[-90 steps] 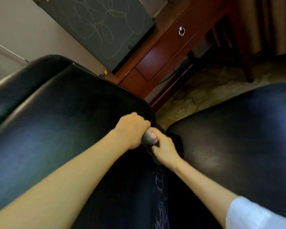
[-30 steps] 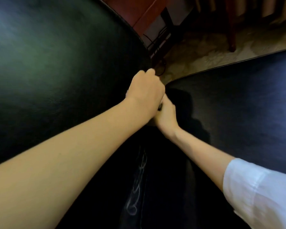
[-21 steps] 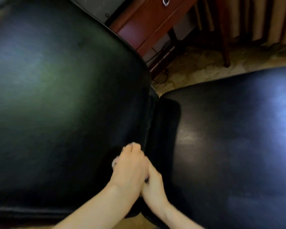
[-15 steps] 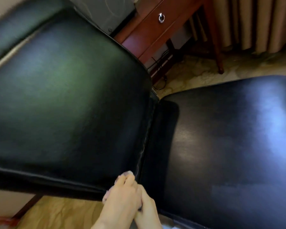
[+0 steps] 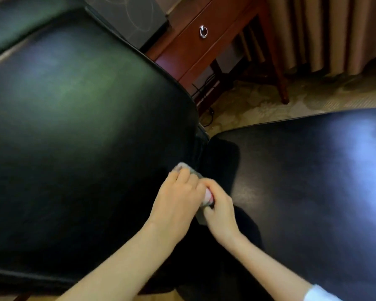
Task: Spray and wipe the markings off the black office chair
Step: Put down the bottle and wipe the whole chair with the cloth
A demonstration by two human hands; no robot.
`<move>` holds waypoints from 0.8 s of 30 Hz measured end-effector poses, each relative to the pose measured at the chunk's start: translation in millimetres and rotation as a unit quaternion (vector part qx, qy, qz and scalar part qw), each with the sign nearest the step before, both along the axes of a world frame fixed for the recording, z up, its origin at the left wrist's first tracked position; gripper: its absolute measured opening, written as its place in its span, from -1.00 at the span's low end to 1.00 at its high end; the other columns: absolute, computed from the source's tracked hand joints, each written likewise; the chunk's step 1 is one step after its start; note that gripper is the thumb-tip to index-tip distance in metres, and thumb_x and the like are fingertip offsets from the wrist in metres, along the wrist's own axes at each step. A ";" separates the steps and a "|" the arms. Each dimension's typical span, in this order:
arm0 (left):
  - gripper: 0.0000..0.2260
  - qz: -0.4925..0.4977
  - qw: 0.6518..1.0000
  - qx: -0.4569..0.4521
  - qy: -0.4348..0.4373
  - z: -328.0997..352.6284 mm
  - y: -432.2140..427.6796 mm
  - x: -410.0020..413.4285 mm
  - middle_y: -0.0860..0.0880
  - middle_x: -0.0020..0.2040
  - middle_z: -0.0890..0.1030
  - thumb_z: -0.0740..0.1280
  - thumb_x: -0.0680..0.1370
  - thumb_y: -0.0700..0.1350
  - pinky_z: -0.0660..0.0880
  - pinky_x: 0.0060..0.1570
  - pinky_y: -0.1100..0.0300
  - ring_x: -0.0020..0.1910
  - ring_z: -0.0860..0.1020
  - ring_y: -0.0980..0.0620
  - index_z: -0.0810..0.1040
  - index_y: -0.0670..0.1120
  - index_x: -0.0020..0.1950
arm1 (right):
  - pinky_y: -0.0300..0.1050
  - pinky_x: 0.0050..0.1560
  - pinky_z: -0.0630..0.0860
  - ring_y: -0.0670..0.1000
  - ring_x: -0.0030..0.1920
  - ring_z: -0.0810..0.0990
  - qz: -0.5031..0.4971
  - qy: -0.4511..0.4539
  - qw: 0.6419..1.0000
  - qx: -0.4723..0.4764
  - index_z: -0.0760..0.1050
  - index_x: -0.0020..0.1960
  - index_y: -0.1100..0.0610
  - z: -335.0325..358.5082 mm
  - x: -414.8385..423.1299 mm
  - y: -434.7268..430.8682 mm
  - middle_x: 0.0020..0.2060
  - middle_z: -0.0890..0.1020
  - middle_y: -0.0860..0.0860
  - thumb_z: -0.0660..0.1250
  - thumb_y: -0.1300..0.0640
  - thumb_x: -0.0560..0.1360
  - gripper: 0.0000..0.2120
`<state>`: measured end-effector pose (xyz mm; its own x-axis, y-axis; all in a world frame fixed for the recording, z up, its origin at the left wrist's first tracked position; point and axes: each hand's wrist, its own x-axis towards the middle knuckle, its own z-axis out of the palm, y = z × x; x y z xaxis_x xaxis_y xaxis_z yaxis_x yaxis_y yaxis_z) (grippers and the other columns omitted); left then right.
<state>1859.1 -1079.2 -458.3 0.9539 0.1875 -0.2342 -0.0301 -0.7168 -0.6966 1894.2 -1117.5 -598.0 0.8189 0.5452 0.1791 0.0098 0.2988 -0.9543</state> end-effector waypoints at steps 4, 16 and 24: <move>-0.73 -0.050 0.997 0.051 -0.036 -10.7 42.6 97.4 -0.07 0.27 0.45 0.17 0.60 -0.12 0.28 0.19 0.07 0.30 0.32 -0.12 0.39 -0.07 0.31 | -0.01 0.17 0.52 -0.07 0.09 0.57 -0.056 0.010 0.998 -0.002 0.50 0.19 0.12 -0.9 87.1 42.6 0.05 0.61 0.00 0.24 0.49 0.39 -0.54; -0.81 -0.064 0.986 0.153 0.001 -47.5 121.8 183.4 -0.11 0.16 0.54 0.23 0.59 -0.10 0.32 0.14 0.05 0.23 0.38 -0.13 0.49 -0.10 0.18 | -0.27 -0.05 0.56 -0.13 -0.07 0.60 -0.012 0.111 0.994 -0.006 0.47 0.17 0.04 -24.4 160.7 150.7 -0.10 0.60 -0.07 0.19 0.32 0.57 -0.73; -0.73 0.028 0.986 0.152 0.058 -42.7 104.3 100.1 -0.08 0.27 0.51 0.17 0.63 -0.02 0.36 0.13 0.07 0.29 0.35 -0.10 0.50 -0.05 0.27 | -0.31 -0.05 0.54 -0.18 0.00 0.58 0.109 0.096 0.987 -0.069 0.47 0.26 -0.01 -22.1 78.8 130.5 -0.02 0.63 -0.09 0.26 0.26 0.55 -0.67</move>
